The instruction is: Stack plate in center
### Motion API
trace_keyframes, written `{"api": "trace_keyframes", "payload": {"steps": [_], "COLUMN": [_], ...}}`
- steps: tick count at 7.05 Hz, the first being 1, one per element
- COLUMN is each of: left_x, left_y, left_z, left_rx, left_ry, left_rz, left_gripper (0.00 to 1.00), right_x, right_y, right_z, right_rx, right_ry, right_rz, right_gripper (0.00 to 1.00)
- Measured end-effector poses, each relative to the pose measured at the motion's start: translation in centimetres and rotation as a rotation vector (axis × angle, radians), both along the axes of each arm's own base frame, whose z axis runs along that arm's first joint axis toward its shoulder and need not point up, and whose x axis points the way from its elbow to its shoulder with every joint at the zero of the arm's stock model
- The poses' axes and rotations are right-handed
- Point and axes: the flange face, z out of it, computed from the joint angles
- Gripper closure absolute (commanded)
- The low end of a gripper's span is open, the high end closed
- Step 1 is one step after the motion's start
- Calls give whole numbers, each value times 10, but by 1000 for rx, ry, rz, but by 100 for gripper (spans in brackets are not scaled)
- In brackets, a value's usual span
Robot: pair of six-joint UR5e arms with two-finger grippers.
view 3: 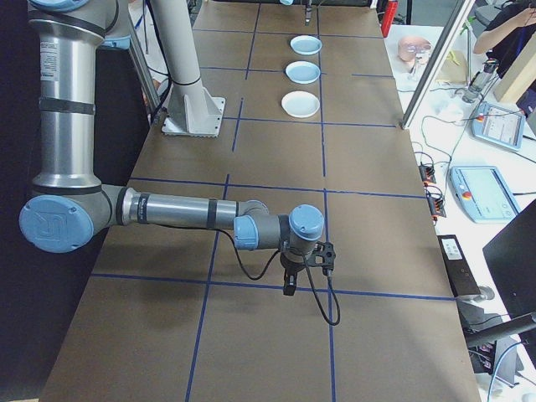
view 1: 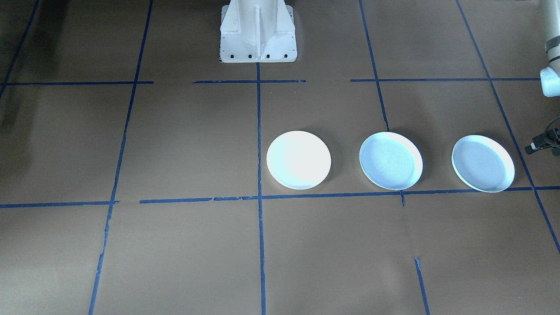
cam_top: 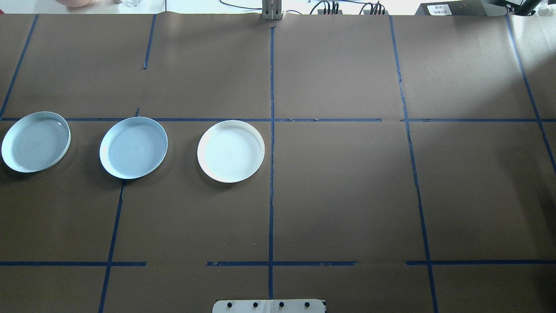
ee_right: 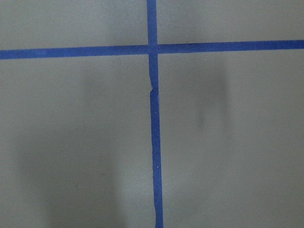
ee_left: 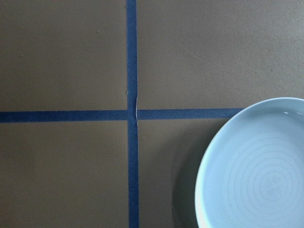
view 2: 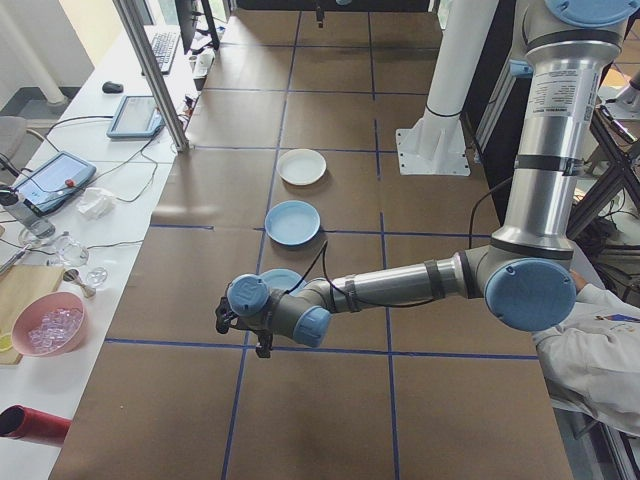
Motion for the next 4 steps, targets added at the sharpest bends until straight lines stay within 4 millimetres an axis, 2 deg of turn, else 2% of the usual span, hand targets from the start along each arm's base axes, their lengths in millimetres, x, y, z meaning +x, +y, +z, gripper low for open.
{"api": "trace_keyframes", "payload": {"steps": [2, 3, 4], "left_x": [32, 42, 51], "left_y": [-1, 0, 1], "left_z": [-4, -2, 4], "left_rx": [27, 37, 35], "left_ry": [-1, -10, -17], "left_rz": [33, 44, 60], "left_gripper": [0, 1, 7], "right_x": [0, 0, 0], "right_y": [0, 0, 0], "right_z": [0, 0, 0], "right_rx": [0, 0, 0], "right_ry": [0, 0, 0], "right_rz": [0, -1, -1], "right_gripper": [0, 0, 0]}}
